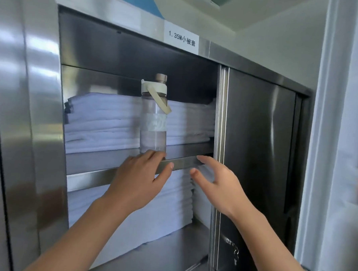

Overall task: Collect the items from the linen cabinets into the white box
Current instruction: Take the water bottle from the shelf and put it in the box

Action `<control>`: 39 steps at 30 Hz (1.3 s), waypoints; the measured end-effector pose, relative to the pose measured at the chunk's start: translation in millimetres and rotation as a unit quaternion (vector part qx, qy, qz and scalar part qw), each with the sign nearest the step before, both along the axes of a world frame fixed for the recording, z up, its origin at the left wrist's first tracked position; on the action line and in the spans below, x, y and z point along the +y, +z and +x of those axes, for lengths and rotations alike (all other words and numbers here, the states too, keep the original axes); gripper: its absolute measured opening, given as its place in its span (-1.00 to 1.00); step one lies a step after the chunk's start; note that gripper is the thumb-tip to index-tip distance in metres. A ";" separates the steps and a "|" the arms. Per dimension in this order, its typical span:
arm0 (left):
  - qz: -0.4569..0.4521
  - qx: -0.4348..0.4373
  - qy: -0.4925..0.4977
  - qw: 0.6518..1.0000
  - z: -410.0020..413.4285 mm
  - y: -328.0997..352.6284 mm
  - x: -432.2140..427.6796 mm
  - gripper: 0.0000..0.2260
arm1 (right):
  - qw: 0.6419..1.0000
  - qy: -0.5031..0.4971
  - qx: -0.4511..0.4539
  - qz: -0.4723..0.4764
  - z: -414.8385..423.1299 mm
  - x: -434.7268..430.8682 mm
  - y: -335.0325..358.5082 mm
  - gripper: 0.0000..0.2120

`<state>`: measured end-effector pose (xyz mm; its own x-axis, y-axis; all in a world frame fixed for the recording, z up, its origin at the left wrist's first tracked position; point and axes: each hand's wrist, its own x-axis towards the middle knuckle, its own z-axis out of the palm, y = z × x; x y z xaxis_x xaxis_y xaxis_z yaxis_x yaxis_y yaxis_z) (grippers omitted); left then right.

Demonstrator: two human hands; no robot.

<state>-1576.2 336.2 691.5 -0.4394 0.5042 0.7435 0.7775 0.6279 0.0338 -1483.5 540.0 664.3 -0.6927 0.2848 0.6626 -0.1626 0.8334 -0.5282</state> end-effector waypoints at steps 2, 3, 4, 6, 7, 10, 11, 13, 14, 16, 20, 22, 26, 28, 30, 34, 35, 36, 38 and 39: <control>0.011 -0.004 0.011 1.000 -2.3 8.2 -6.4 -0.64 | 1.000 0.009 -0.001 -0.001 -4.5 -0.8 2.5 -0.28; 0.013 -0.009 0.019 1.000 -4.7 12.5 -9.6 -0.63 | 1.000 0.015 0.000 -0.004 -7.5 -0.7 4.4 -0.29; 0.013 -0.014 0.026 0.999 -7.9 16.6 -12.5 -0.62 | 1.000 0.022 0.000 -0.009 -10.7 -0.6 7.1 -0.30; 0.016 -0.026 0.035 0.999 -14.2 22.7 -18.1 -0.60 | 0.999 0.035 0.002 -0.031 -19.4 -2.8 13.4 -0.31; 0.020 -0.035 0.037 0.998 -16.8 24.2 -20.2 -0.60 | 0.998 0.043 0.007 -0.046 -24.8 -4.5 16.0 -0.34; 0.020 -0.051 0.054 0.997 -23.3 22.2 -23.5 -0.61 | 0.995 0.053 0.027 -0.085 -43.5 -10.7 19.6 -0.36; 0.017 -0.051 0.063 0.997 -26.0 20.5 -24.4 -0.61 | 0.994 0.055 0.030 -0.090 -50.3 -13.1 19.8 -0.33; 0.014 -0.051 0.077 0.996 -31.9 18.4 -26.6 -0.58 | 0.993 0.059 0.033 -0.098 -65.4 -17.2 22.2 -0.29; 0.015 -0.049 0.082 0.995 -35.0 18.0 -27.6 -0.56 | 0.992 0.060 0.035 -0.103 -74.1 -18.5 24.9 -0.29; 0.021 -0.045 0.087 0.995 -41.1 18.1 -29.3 -0.57 | 0.990 0.066 0.039 -0.119 -93.9 -21.3 33.8 -0.28; 0.026 -0.027 0.106 0.994 -53.2 20.5 -30.4 -0.61 | 0.984 0.086 0.013 -0.156 -138.5 -27.9 53.5 -0.19; 0.026 -0.017 0.111 0.993 -58.8 22.3 -31.0 -0.62 | 0.982 0.092 0.008 -0.167 -159.1 -31.1 59.6 -0.20; 0.035 -0.007 0.116 0.993 -65.9 22.5 -33.9 -0.61 | 0.978 0.090 0.019 -0.187 -190.2 -34.0 62.6 -0.38; 0.039 -0.002 0.118 0.992 -67.2 22.6 -33.7 -0.62 | 0.975 0.091 0.019 -0.203 -200.1 -36.0 59.8 -0.41; 0.043 -0.002 0.118 0.992 -68.2 23.8 -32.8 -0.62 | 0.970 0.092 0.030 -0.225 -207.3 -37.6 55.1 -0.40; 0.037 -0.011 0.121 0.992 -67.7 25.2 -32.3 -0.60 | 0.967 0.086 0.048 -0.236 -206.6 -38.4 52.2 -0.36; 0.035 -0.013 0.121 0.992 -67.3 25.0 -32.5 -0.60 | 0.968 0.082 0.049 -0.232 -204.1 -38.3 53.3 -0.36; 0.034 -0.014 0.121 0.992 -66.7 24.8 -32.9 -0.59 | 0.970 0.078 0.051 -0.225 -201.2 -38.2 54.5 -0.37; 0.034 -0.015 0.119 0.992 -64.9 24.4 -33.8 -0.58 | 0.973 0.068 0.053 -0.212 -193.7 -38.7 55.9 -0.40; 0.033 -0.015 0.118 0.992 -63.9 24.4 -34.0 -0.57 | 0.975 0.066 0.054 -0.207 -189.2 -39.0 56.3 -0.44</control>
